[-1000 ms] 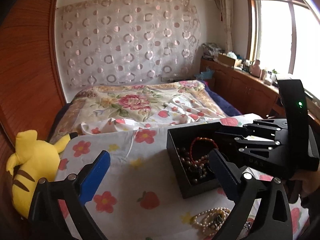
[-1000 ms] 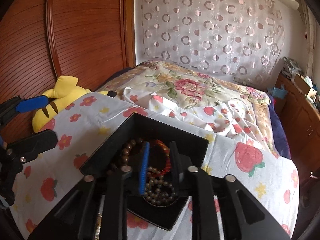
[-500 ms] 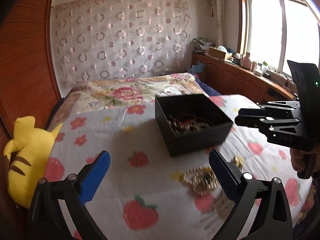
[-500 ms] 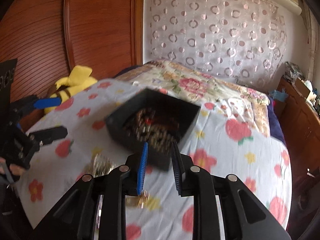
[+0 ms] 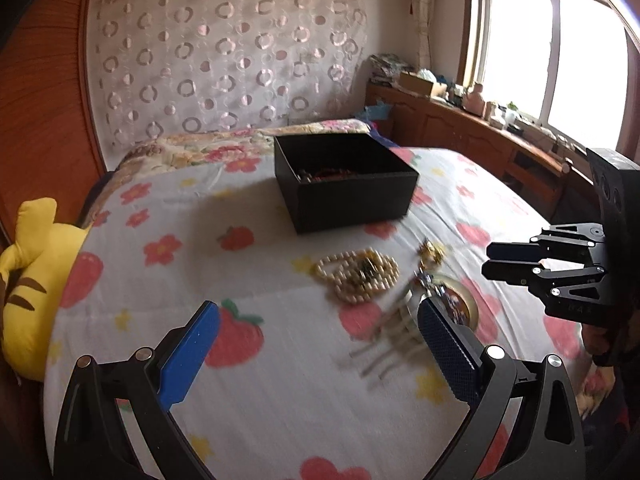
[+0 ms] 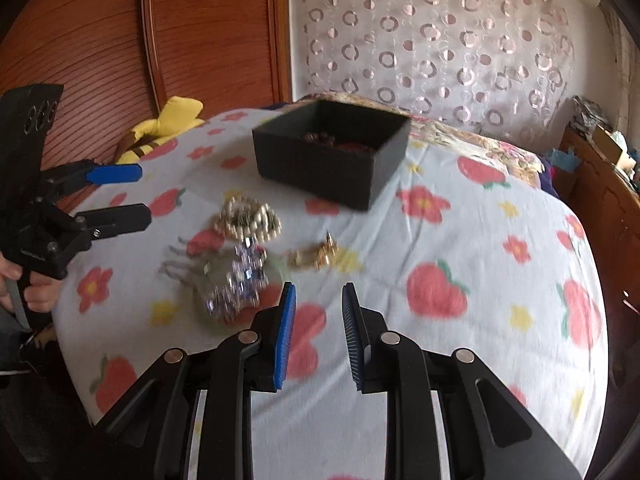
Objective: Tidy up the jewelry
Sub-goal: 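Withdraw both grippers from the box back toward the remaining jewelry, then grasp and lift the silver hair comb with the left gripper while the right gripper approaches the jade bangle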
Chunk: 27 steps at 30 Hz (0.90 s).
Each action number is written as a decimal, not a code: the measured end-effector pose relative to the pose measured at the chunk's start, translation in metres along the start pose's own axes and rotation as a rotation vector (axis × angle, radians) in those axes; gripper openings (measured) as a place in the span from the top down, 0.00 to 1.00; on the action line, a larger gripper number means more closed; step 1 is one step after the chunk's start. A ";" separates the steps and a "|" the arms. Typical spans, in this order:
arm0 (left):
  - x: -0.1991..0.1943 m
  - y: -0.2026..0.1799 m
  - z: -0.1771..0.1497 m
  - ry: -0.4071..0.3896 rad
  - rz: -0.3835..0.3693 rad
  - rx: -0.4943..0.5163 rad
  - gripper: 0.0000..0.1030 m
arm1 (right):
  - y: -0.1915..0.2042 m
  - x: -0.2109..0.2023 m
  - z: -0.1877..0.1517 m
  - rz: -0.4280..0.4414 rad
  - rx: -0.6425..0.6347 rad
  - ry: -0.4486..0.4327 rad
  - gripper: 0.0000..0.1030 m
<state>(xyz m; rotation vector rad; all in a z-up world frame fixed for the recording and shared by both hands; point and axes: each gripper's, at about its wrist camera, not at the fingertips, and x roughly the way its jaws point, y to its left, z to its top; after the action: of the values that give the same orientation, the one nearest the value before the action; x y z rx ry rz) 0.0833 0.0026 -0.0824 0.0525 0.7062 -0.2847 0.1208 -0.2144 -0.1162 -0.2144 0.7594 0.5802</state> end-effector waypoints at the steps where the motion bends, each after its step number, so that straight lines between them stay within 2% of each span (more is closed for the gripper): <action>1: 0.000 -0.002 -0.003 0.012 0.000 0.008 0.08 | 0.000 -0.001 -0.005 -0.006 0.004 0.007 0.75; 9: 0.002 -0.022 -0.019 0.095 0.006 0.090 0.08 | -0.010 -0.003 -0.021 -0.015 0.049 0.016 0.74; 19: 0.021 -0.048 -0.021 0.155 0.069 0.203 0.08 | -0.009 -0.002 -0.021 -0.026 0.036 0.005 0.74; 27: 0.030 -0.054 -0.013 0.168 0.076 0.230 0.29 | -0.009 -0.002 -0.021 -0.026 0.036 0.004 0.74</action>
<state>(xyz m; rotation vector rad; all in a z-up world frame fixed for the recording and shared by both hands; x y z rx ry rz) 0.0816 -0.0540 -0.1090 0.3249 0.8333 -0.2896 0.1121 -0.2306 -0.1301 -0.1923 0.7698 0.5416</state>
